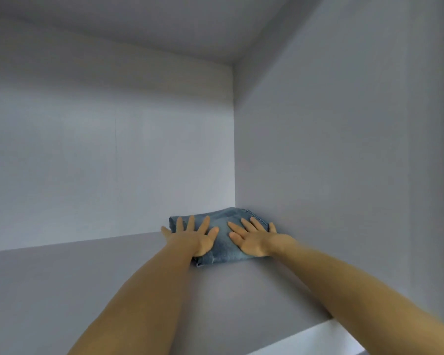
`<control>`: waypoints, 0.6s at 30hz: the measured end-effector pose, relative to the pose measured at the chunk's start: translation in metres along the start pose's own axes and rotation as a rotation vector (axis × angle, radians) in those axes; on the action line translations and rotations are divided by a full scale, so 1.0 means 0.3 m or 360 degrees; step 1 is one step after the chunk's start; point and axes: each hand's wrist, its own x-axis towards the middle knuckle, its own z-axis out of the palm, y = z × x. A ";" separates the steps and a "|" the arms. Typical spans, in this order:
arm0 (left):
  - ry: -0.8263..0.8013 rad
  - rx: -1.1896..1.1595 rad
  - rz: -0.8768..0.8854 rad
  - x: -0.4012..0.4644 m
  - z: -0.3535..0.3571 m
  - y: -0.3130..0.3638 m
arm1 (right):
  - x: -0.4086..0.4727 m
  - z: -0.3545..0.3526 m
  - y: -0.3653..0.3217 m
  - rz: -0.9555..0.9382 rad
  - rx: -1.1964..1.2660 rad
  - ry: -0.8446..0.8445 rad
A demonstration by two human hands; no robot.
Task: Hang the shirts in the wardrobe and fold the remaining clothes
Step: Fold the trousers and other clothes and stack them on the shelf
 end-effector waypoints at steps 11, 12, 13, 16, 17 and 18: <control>0.0348 0.0405 0.0202 -0.235 -0.143 -0.036 | -0.250 -0.092 -0.021 -0.0072 0.0100 0.0513; 0.0391 0.0428 0.0205 -0.283 -0.149 -0.046 | -0.284 -0.096 -0.037 -0.0097 0.0149 0.0596; 0.0450 0.0440 0.0216 -0.320 -0.149 -0.053 | -0.315 -0.098 -0.048 -0.0107 0.0185 0.0678; 0.0599 0.0428 0.0204 -0.452 -0.140 -0.087 | -0.413 -0.093 -0.087 -0.0164 0.0309 0.0923; 0.0626 0.0409 0.0179 -0.513 -0.130 -0.100 | -0.455 -0.078 -0.103 -0.0193 0.0388 0.0995; 0.0660 0.0378 0.0163 -0.565 -0.122 -0.110 | -0.492 -0.067 -0.118 -0.0222 0.0468 0.1069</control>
